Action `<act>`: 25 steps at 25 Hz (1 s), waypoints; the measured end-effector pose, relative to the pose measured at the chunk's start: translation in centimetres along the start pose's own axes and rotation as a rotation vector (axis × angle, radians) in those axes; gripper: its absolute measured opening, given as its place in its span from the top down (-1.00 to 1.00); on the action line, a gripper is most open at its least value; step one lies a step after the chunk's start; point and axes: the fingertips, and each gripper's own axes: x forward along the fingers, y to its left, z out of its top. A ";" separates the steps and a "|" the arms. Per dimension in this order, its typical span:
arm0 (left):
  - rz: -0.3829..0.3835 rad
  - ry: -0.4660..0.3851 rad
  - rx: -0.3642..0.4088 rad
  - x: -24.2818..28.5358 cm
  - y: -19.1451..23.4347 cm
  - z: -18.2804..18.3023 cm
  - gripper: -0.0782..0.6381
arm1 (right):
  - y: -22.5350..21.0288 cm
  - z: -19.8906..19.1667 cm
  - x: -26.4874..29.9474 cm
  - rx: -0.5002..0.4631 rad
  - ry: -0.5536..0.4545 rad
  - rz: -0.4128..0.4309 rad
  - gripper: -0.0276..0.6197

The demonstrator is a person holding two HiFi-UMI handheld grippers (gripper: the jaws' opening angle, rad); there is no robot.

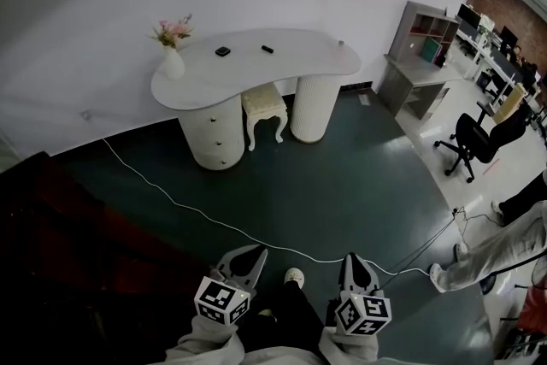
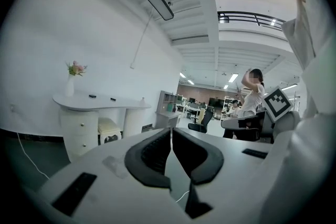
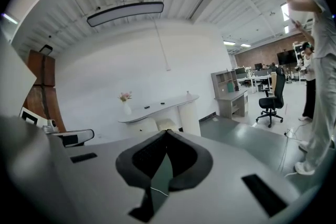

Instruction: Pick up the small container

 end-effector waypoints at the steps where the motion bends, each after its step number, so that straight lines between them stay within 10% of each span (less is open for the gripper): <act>1: -0.003 0.003 0.002 1.0 0.2 0.3 0.72 | -0.4 0.3 0.7 0.009 0.002 0.001 0.75; 25: 0.085 -0.035 0.045 17.9 4.6 6.1 0.73 | -8.8 9.3 16.2 0.002 -0.021 0.112 0.75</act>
